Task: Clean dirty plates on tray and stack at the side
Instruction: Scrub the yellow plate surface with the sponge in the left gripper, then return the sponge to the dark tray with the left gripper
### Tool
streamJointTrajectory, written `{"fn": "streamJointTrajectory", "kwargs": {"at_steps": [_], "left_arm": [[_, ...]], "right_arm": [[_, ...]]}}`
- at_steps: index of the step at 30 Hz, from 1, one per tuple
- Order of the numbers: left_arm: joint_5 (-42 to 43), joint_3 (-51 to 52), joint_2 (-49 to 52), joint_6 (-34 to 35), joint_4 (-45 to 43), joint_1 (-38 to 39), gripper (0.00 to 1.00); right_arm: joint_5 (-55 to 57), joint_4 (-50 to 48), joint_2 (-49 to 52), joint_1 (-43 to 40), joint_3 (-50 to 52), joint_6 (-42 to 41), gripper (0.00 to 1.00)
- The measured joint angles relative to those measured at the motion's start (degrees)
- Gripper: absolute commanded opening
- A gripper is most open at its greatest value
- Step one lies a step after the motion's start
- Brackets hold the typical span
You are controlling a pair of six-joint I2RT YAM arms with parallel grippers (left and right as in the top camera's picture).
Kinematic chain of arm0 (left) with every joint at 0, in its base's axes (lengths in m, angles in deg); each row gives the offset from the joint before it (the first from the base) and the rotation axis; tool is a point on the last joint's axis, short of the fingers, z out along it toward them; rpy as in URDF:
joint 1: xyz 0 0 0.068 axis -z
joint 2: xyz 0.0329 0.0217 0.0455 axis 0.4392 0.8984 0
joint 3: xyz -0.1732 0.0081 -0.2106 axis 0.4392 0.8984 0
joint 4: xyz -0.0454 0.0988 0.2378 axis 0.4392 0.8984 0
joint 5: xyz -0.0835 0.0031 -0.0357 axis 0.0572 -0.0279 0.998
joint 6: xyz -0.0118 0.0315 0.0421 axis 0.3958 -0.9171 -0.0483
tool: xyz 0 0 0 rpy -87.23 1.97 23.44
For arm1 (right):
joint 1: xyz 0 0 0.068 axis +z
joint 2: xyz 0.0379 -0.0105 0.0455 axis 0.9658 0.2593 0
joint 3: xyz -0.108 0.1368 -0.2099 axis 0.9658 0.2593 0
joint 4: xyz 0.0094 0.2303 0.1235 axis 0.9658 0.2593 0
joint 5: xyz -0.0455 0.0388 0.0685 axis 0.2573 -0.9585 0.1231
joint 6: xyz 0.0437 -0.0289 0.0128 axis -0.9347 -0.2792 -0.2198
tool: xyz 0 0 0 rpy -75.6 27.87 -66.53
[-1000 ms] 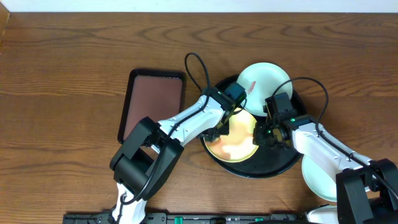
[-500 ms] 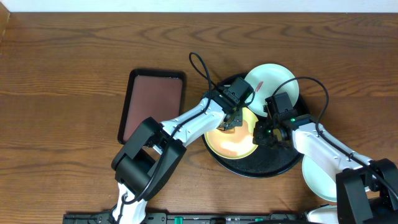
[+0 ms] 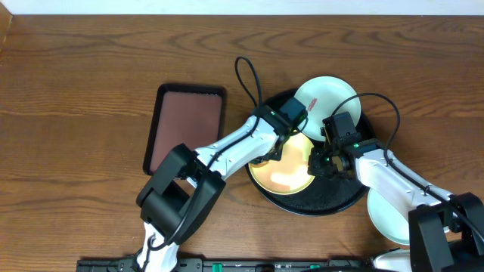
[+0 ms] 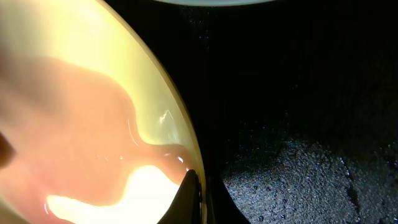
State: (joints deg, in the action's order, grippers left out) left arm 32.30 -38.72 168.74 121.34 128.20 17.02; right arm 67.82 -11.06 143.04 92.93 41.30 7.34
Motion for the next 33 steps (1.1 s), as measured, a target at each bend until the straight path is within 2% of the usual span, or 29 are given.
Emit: {"fn": "streamJointTrajectory", "kwargs": {"at_steps": [6,10,13,16,21,22,24,26,28,30,33], "left_arm": [[3.2,0.0,-11.9,1.0,5.0,-6.8,0.07],[3.2,-0.4,-22.8,-0.9,8.8,-17.7,0.07],[3.4,0.3,-23.3,-3.4,8.9,-24.3,0.07],[3.7,5.1,-22.1,-7.3,4.1,-29.5,0.07],[5.4,14.2,-16.0,-13.4,-4.1,-31.9,0.12],[5.7,14.6,-15.1,-13.9,-4.6,-32.2,0.14],[6.1,14.6,-14.8,-14.5,-4.9,-32.9,0.34],[6.4,14.3,-15.1,-15.3,-3.5,-33.6,0.49],[6.4,13.4,-16.0,-15.5,-0.7,-34.1,0.55],[6.5,12.3,-19.3,-15.5,1.1,-34.4,0.6],[6.7,11.6,-25.2,-15.5,3.1,-34.4,0.66]], "right_arm": [[0.3,0.0,0.0,0.0,0.0,0.0,0.01],[0.6,0.0,0.0,0.0,0.0,0.0,0.01],[0.6,0.0,0.0,0.0,0.0,0.0,0.01],[0.6,0.0,0.0,0.0,0.0,0.0,0.01],[0.6,0.0,0.0,0.0,0.0,0.3,0.01],[0.6,0.0,0.0,0.0,0.0,0.5,0.01],[0.6,0.0,0.0,0.0,0.0,0.9,0.01],[0.6,0.0,0.0,0.0,0.0,1.5,0.02],[0.6,0.0,0.0,0.0,0.0,2.0,0.17],[0.9,0.0,0.2,0.0,0.0,2.9,0.15],[1.0,0.0,0.2,0.0,0.0,3.3,0.01]]}}
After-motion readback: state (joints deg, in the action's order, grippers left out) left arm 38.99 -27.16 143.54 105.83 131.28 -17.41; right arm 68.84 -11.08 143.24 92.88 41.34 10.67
